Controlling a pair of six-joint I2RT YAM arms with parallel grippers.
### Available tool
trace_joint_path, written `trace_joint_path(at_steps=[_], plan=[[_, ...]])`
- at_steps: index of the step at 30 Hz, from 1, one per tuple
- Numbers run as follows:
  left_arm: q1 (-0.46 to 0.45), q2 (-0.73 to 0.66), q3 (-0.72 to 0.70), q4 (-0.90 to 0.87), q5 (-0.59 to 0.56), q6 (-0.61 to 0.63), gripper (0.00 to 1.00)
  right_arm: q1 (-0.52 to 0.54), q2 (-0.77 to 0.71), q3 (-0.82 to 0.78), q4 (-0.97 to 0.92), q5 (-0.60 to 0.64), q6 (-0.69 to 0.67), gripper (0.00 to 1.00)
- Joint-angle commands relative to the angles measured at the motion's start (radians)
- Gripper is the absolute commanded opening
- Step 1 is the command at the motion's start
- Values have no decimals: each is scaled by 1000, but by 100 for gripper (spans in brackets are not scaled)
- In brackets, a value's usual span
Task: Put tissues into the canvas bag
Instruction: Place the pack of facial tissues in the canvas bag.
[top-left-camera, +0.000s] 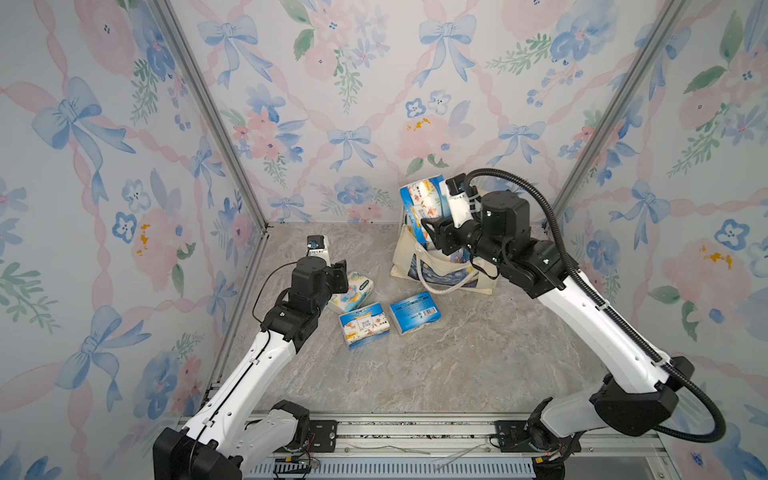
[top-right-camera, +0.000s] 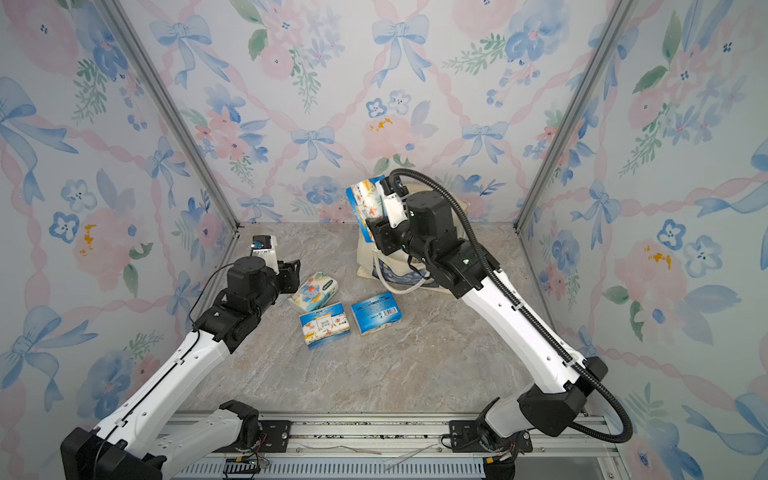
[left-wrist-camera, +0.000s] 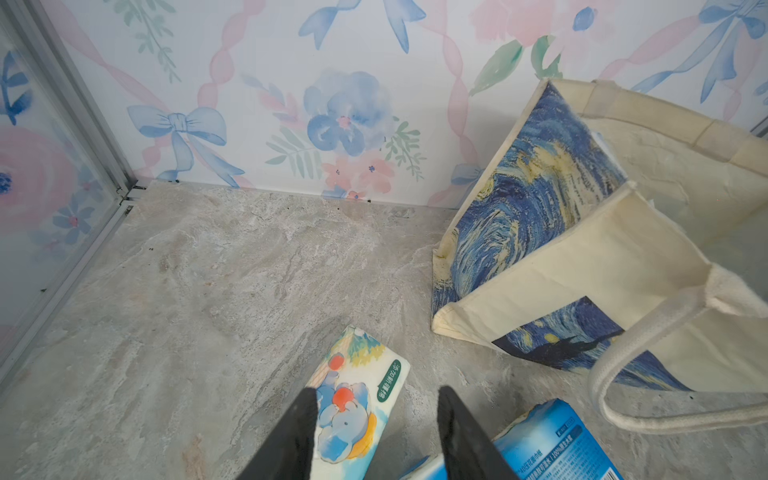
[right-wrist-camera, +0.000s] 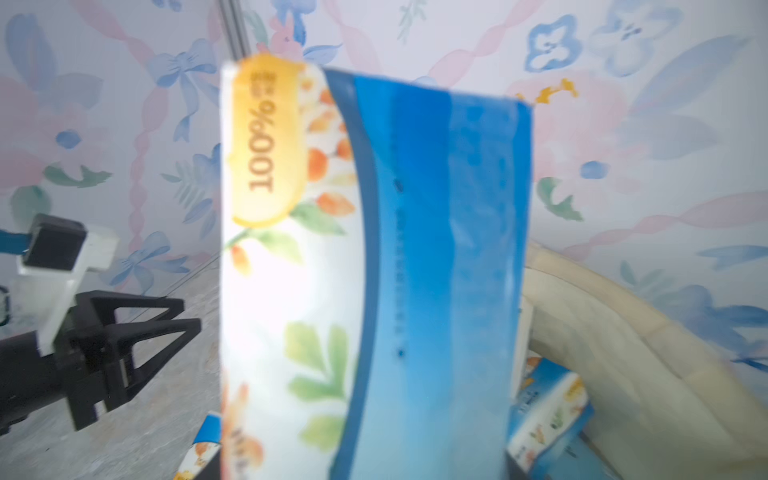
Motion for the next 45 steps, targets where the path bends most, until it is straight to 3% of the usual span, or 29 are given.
trace_joint_path(at_steps=[1, 9, 23, 30, 34, 41, 45], plan=[[8, 17, 30, -15, -16, 8, 49, -74, 58, -7, -92, 139, -21, 56], [12, 59, 80, -85, -53, 11, 49, -172, 261, 126, -218, 287, -29, 57], [14, 100, 95, -119, -103, 34, 50, -242, 587, 462, -415, 398, -5, 58], [20, 124, 100, -124, -108, 42, 50, -268, 708, 626, -519, 304, 26, 59], [24, 143, 107, -130, -110, 48, 50, -291, 754, 714, -551, 116, 86, 59], [30, 169, 116, -140, -105, 55, 50, -309, 789, 744, -542, -24, 142, 58], [31, 179, 126, -143, -101, 57, 50, -311, 820, 764, -583, 22, 128, 58]])
